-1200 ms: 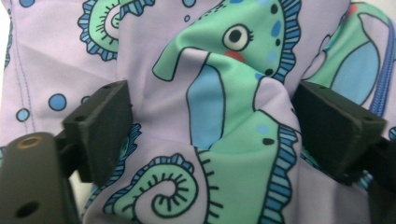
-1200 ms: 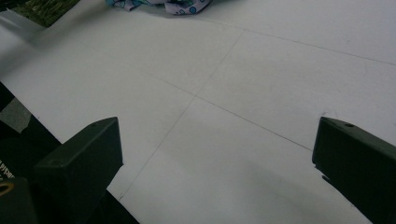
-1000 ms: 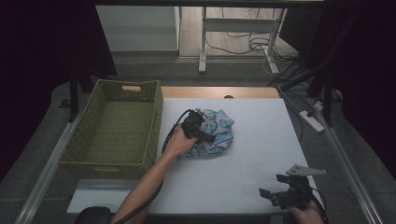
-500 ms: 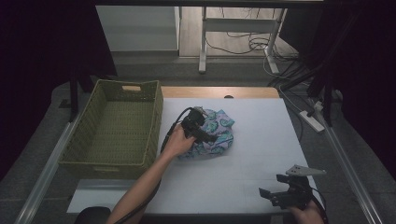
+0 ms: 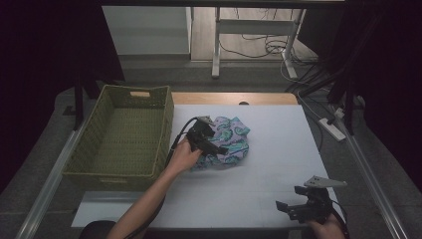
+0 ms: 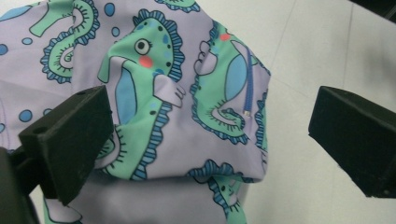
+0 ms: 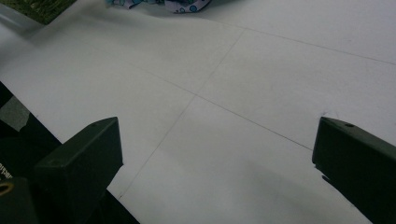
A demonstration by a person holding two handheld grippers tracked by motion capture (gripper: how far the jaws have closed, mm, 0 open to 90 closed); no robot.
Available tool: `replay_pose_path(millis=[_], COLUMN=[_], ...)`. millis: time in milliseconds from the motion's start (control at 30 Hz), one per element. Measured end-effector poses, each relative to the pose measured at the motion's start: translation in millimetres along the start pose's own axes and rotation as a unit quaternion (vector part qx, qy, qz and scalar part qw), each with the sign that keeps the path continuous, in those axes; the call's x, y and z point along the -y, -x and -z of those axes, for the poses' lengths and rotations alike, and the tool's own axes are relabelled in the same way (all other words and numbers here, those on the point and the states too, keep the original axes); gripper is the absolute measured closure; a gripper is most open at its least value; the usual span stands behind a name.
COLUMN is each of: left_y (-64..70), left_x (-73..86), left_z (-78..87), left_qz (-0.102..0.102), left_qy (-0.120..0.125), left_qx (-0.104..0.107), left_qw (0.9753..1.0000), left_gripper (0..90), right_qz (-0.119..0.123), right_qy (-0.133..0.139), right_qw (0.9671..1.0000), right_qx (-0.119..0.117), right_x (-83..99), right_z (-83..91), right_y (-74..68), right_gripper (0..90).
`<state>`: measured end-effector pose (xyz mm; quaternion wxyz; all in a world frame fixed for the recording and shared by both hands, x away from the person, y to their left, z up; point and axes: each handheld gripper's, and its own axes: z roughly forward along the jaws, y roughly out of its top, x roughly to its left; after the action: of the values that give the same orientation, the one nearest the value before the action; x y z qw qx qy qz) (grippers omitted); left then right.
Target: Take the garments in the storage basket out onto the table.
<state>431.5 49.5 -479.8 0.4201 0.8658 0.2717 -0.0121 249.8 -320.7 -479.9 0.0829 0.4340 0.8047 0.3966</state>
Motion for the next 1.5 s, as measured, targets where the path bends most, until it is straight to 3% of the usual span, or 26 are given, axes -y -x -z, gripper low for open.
replay_pose_path(millis=[100, 233, 333, 433, 767, 1167, 1333, 1500], left_y=[3.1, 5.9, 10.9, 14.9, 25.4, 34.2, 47.7, 56.0], left_x=[3.2, 6.6, 11.4, 12.1, 15.2, 24.7, 25.4, 29.3], left_z=[2.9, 5.2, 6.4, 7.9, 18.6, 36.2, 42.5, 49.2], left_qz=[-0.006, -0.005, -0.009, -0.016, -0.015, -0.006, -0.017, -0.013], left_qy=[0.014, 0.021, 0.018, 0.007, 0.014, 0.029, 0.027, 0.036], left_qx=[-0.009, -0.003, 0.002, -0.007, -0.014, 0.003, 0.003, 0.012], left_qw=[0.9998, 0.9998, 0.9998, 0.9998, 0.9997, 0.9996, 0.9995, 0.9992], left_gripper=[0.0, 0.0, 0.0, 0.0, 0.0, 0.0, 0.0, 0.0], right_qz=[0.0, -0.001, 0.0, 0.0, 0.002, 0.003, 0.003, 0.004], right_qy=[0.0, -0.001, -0.001, -0.002, -0.001, 0.003, 0.003, 0.002], right_qw=[1.0, 1.0, 1.0, 1.0, 1.0, 1.0, 1.0, 1.0], right_qx=[0.0, 0.0, 0.001, 0.0, 0.0, -0.001, -0.001, 0.0], right_x=[0.0, -0.1, -0.1, -0.1, 0.0, 0.1, 0.2, 0.0], right_z=[-0.1, -0.1, -0.2, -0.1, 0.4, 0.9, 1.1, 0.9], right_y=[0.2, 0.3, -0.2, 0.0, -0.5, -0.9, -0.8, -1.3], right_gripper=[1.7, 1.7, 1.7, 1.7, 1.7, 1.7, 1.7, 1.7])
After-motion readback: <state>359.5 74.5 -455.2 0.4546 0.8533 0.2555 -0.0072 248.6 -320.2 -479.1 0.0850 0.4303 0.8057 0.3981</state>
